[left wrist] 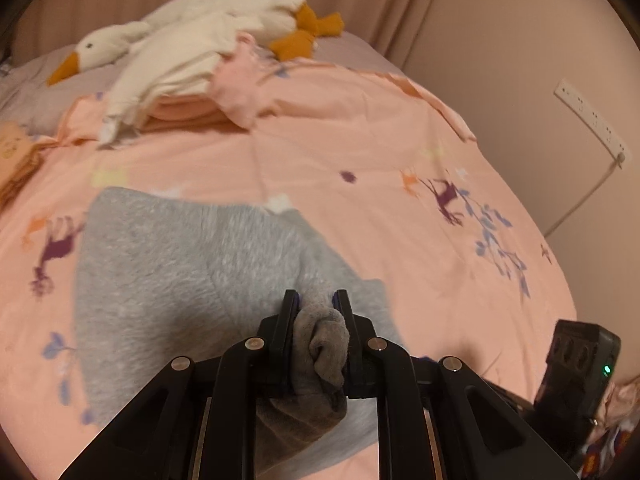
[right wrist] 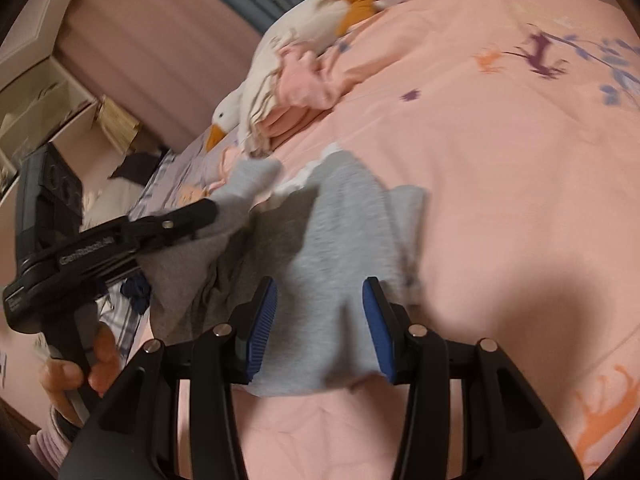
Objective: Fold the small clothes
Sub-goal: 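Grasp the sweatshirt side edge with the left gripper, fold it over the body, release, then grasp the opposite side edge of the sweatshirt with the right gripper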
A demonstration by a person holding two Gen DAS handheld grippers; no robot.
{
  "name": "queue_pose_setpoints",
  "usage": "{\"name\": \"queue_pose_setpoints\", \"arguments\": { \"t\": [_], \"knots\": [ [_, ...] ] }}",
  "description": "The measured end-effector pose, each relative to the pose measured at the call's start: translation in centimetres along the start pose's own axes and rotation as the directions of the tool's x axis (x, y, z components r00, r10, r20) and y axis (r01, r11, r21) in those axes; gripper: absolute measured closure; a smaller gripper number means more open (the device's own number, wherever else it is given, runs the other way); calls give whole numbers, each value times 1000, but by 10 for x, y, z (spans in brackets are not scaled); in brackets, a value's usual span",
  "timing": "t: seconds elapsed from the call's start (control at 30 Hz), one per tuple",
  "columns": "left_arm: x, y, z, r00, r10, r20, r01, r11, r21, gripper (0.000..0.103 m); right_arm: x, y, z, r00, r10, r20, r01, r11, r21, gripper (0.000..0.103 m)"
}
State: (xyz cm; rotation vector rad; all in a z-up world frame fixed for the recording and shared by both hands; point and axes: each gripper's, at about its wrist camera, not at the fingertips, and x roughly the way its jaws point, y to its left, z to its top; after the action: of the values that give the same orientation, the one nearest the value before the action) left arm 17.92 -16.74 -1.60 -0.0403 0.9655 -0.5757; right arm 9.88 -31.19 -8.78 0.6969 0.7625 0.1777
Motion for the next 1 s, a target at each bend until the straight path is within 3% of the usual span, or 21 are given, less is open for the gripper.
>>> {"name": "queue_pose_setpoints", "arguments": {
  "t": [0.1,0.17,0.27,0.37,0.47,0.6,0.73,0.9,1.0],
  "knots": [
    [18,-15,-3,999,-1,-39,2,1000,15,88,-9,-13,-3,1000,-13,10,12,1000,24,57],
    [29,-19,-5,994,-56,-98,56,998,-6,84,-13,-19,-6,1000,-12,7,12,999,35,57],
    [39,-20,-8,970,-164,-177,157,986,-53,81,-16,-26,-6,1000,-13,6,13,999,51,54],
    [38,-22,-9,964,-184,-191,176,983,-60,81,-23,-31,-6,1000,-2,27,0,997,72,53],
    [16,-15,-2,966,-213,-148,206,976,-65,81,-30,-30,-7,998,46,41,-49,995,90,50],
    [-20,7,8,979,-194,-64,190,980,-60,80,-25,-15,-8,986,164,-1,-163,983,82,42],
    [-46,37,5,993,-113,-17,111,991,-79,64,0,3,-6,973,211,-90,-204,976,82,41],
    [-58,77,-16,998,-66,-15,64,988,-142,64,38,16,-7,963,172,-205,-150,981,120,41],
    [-60,101,-29,998,-60,-28,54,979,-194,64,53,22,-5,963,138,-233,-113,987,117,41]
  ]
}}
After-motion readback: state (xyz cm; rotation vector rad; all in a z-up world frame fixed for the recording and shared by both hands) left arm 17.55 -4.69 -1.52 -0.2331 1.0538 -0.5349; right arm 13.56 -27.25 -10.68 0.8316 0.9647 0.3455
